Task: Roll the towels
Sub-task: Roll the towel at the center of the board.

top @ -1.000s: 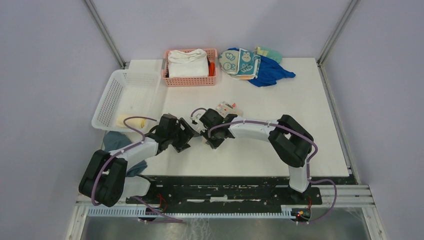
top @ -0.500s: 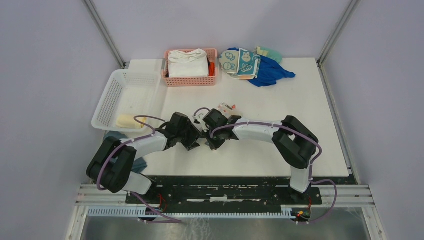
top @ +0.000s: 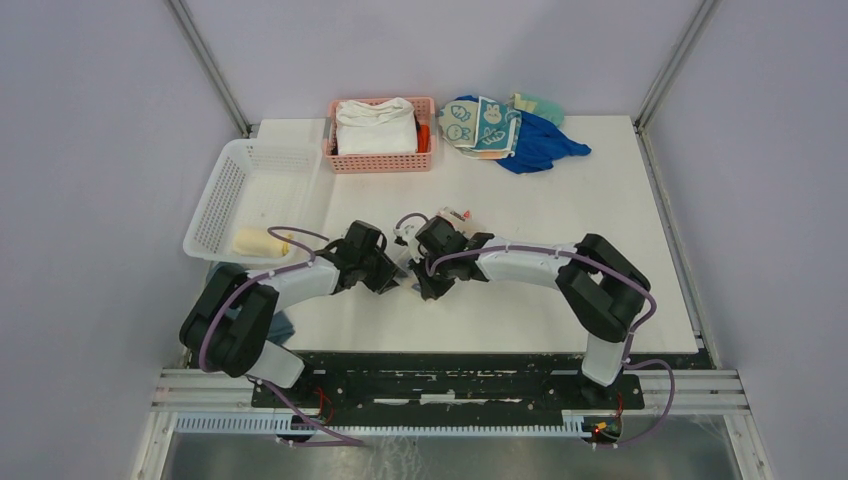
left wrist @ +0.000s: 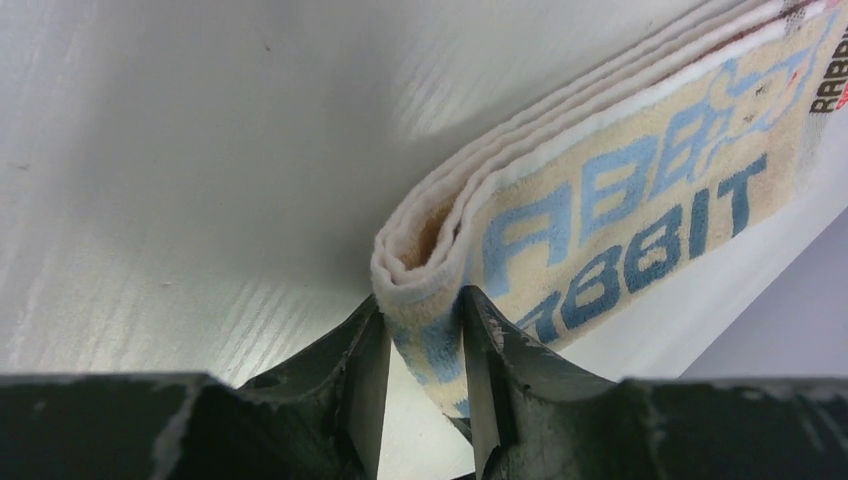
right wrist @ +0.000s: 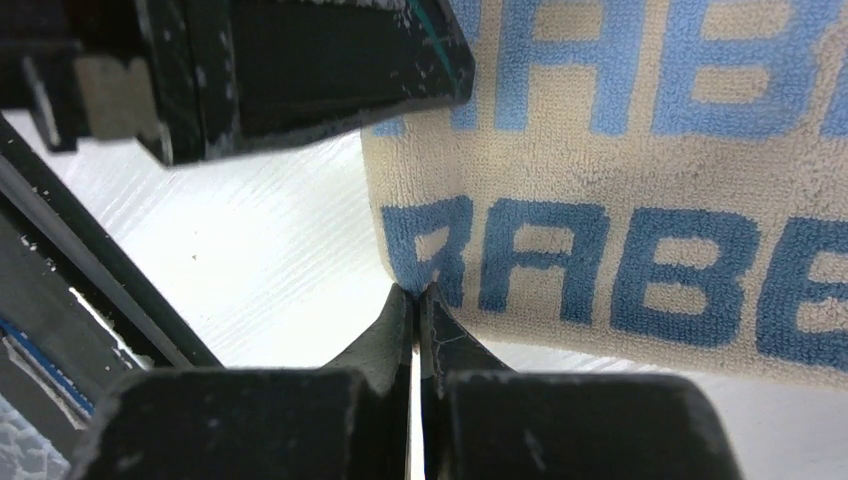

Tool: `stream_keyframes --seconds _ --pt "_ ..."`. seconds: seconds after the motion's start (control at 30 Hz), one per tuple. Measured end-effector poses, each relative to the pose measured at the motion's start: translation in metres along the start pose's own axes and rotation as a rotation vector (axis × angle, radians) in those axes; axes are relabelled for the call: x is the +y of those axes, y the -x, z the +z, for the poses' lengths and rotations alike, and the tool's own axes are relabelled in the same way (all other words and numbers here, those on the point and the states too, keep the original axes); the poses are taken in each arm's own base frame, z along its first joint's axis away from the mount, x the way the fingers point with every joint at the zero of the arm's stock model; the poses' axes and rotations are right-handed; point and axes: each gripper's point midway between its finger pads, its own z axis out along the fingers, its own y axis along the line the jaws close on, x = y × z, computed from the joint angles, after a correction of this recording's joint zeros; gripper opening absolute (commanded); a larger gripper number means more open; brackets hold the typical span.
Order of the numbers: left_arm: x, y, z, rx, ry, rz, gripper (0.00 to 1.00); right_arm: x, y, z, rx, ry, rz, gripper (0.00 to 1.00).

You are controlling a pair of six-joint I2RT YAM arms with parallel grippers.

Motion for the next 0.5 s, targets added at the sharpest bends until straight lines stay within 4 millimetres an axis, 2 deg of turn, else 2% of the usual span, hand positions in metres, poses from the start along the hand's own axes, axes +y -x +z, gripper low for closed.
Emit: stream_keyframes --seconds 0.13,0.33,0.43,0.5 --pt "0.004 0.007 0.0 -0.029 0.024 -0.009 0.36 -0.001 0.001 -0.005 -0.018 0.022 0.019 0.0" --pt "0.017 0.02 -0.005 -0.071 0.071 -0.033 0.25 -0.003 0.006 -0.012 -0.042 0.083 0.066 0.01" --pt "0.022 0.022 -0.008 -0.077 0.09 -0.029 0.25 -0.001 0.011 -0.014 -0.057 0.128 0.089 0.01" --pt "0.024 0.022 -0.01 -0.078 0.097 -0.021 0.32 0.002 0.013 -0.015 -0.062 0.161 0.105 0.01"
